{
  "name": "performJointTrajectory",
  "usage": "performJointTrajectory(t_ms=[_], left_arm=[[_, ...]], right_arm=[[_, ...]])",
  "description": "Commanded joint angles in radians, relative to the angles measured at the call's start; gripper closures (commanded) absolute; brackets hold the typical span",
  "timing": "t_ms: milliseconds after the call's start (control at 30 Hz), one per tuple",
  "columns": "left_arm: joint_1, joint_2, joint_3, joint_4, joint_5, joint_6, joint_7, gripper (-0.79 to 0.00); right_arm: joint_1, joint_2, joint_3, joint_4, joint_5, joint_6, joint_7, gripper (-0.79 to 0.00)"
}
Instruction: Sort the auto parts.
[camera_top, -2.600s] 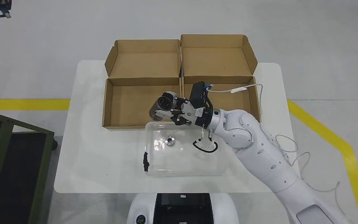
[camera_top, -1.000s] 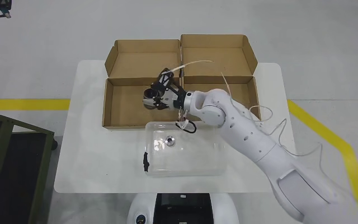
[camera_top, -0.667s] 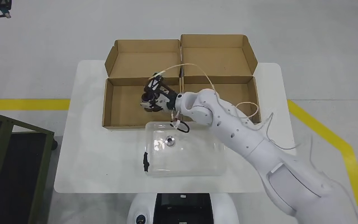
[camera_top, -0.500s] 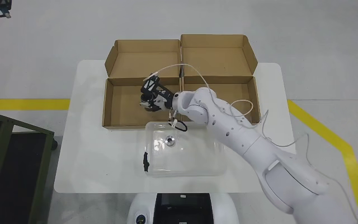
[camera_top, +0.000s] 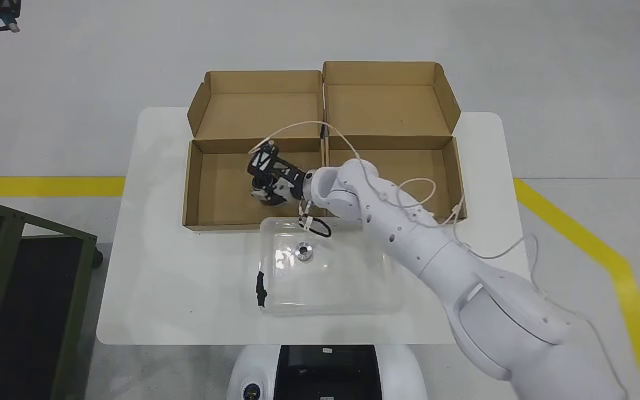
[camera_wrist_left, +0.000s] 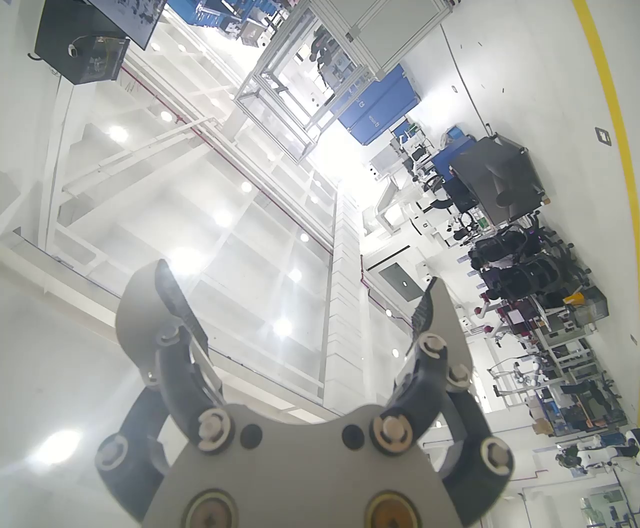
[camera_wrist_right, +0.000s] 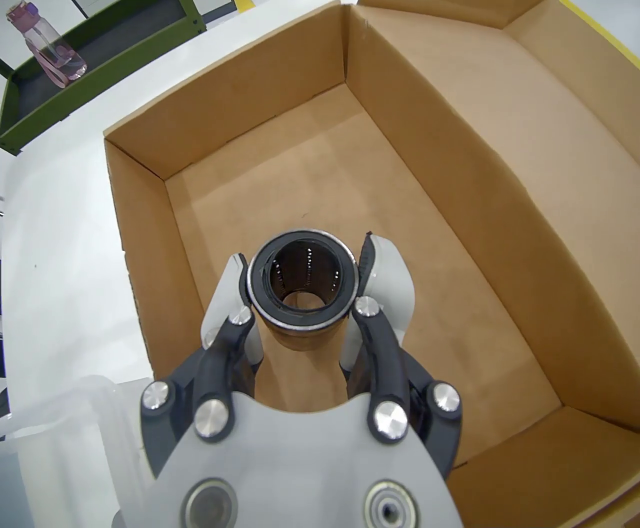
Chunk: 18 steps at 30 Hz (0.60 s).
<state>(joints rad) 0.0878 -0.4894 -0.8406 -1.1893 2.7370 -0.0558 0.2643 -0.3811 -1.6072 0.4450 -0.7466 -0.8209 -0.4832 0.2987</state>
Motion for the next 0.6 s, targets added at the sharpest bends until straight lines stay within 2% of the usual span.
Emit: performJointTrajectory(t_ms=[0,33,67,167,367,567], left_arm=[[0.000,0.000,0.000,0.000,0.000,0.000,0.000,-0.785],[0.000,0.000,0.000,0.000,0.000,0.000,0.000,-0.785],[0.000,0.000,0.000,0.000,0.000,0.000,0.000,-0.785],[0.000,0.000,0.000,0.000,0.000,0.000,0.000,-0.785],[0.000,0.000,0.000,0.000,0.000,0.000,0.000,-0.785],[0.000,0.000,0.000,0.000,0.000,0.000,0.000,-0.785]], right_arm=[[0.000,-0.006,0.002,0.012,-0.005,-0.004,-0.002,-0.468],[0.000,-0.008,0.003,0.014,-0.007,-0.007,-0.002,-0.548],[0.000,-0.010,0.005,0.018,-0.009,-0.010,-0.003,-0.533],[-0.003,-0.013,0.018,0.023,0.001,-0.026,-0.009,-0.588],[-0.012,-0.008,0.053,-0.010,-0.005,-0.034,-0.015,-0.779],[-0.033,0.031,0.118,-0.144,-0.049,-0.097,-0.033,-0.785]])
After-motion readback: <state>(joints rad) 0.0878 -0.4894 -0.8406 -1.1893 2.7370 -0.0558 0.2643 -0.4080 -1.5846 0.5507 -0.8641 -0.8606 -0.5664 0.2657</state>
